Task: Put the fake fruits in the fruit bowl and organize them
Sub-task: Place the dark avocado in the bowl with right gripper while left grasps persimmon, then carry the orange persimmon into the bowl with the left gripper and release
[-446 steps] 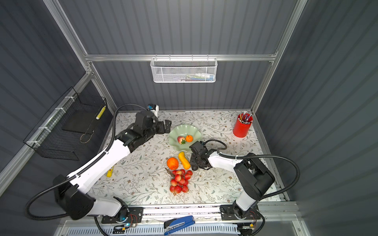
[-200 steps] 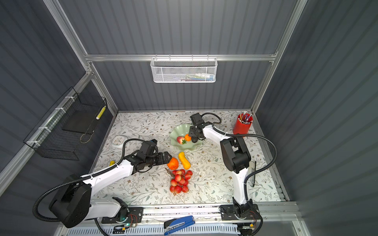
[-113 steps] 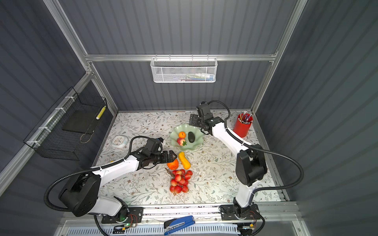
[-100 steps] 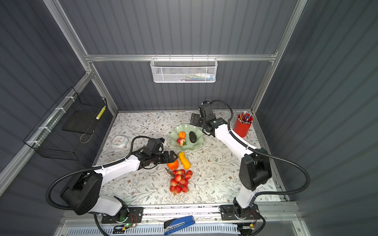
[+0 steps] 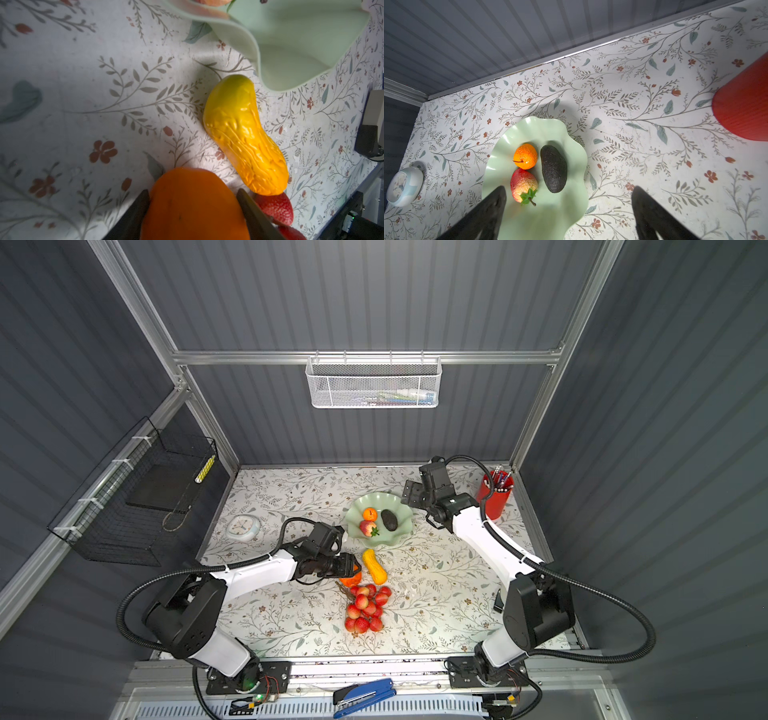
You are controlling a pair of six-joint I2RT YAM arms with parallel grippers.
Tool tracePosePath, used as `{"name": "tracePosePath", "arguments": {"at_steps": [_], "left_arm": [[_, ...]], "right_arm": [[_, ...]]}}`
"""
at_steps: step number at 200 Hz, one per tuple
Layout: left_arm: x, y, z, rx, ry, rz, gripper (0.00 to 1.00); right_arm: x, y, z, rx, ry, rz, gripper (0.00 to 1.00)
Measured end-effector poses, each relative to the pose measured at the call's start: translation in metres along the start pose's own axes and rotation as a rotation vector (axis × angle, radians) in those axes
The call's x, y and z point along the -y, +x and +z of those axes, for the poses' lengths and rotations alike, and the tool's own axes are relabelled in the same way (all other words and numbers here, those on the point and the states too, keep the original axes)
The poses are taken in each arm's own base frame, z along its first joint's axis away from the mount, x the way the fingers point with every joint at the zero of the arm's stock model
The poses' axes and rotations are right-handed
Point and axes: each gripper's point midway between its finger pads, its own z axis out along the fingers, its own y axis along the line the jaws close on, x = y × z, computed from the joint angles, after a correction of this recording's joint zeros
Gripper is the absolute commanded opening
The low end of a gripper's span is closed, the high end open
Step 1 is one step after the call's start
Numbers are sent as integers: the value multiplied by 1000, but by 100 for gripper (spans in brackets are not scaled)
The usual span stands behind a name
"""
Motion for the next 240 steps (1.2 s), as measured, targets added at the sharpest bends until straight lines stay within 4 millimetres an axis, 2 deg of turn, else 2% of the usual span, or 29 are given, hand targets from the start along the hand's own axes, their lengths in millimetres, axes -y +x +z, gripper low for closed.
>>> {"name": "tracePosePath", "arguments": {"at_steps": [49, 72, 92, 112, 144, 168, 187, 218, 240], "left_arm": [[0, -30, -69, 183, -100, 87, 66], [13, -70, -93, 261, -115, 143, 66], [22, -113, -98, 308, -115, 172, 66], [20, -151, -85, 314, -119, 189, 66], [11, -187, -36, 241, -125, 219, 66], [7, -188, -3, 177, -111, 236, 68], [4, -183, 14, 137, -100, 237, 72], [6, -182, 25, 114, -74, 223, 86], [10, -185, 24, 128, -57, 211, 90]], "right_arm": [[-1, 1, 0, -3, -3, -2, 95], [-1, 2, 0, -8, -7, -9, 95], [0, 8, 0, -24, -13, -14, 94], [7, 24, -6, -54, -13, -17, 94], [20, 46, -23, -89, -6, -23, 93], [24, 58, -34, -105, -22, -21, 92], [27, 73, -39, -133, -33, -20, 90], [26, 109, -38, -208, -47, -34, 89], [14, 135, -38, -267, -66, -74, 89]]}}
